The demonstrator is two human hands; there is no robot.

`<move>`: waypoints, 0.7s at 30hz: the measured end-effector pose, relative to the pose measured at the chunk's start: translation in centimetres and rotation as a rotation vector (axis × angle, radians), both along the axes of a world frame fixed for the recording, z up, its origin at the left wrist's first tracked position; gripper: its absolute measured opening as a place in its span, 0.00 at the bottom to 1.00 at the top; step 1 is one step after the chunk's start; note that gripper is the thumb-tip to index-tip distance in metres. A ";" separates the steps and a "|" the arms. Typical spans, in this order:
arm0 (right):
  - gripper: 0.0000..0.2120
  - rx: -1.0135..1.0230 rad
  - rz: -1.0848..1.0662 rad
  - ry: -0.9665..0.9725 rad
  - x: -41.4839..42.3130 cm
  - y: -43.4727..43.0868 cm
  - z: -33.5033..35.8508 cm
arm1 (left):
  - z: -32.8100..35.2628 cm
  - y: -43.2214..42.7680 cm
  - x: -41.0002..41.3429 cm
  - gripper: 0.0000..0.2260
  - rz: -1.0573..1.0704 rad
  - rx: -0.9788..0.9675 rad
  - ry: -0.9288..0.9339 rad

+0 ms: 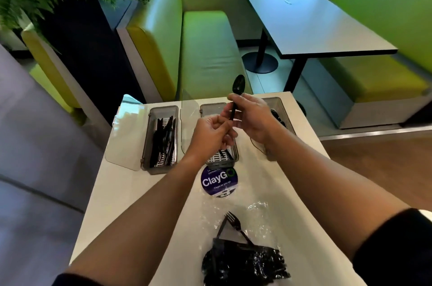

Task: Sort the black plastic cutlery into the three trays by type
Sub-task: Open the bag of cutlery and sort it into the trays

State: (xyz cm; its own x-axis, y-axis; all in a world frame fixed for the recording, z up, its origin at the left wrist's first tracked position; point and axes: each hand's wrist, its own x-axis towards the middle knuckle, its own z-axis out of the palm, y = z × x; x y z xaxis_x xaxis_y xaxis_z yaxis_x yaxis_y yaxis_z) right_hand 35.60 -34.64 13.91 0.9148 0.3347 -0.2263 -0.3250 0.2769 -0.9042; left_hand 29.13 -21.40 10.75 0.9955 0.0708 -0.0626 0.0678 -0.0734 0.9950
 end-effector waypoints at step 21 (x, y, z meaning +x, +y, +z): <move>0.16 -0.620 -0.237 0.226 3.3 -12.1 -10.4 | -4.3 -4.2 0.4 0.21 -0.132 0.515 0.063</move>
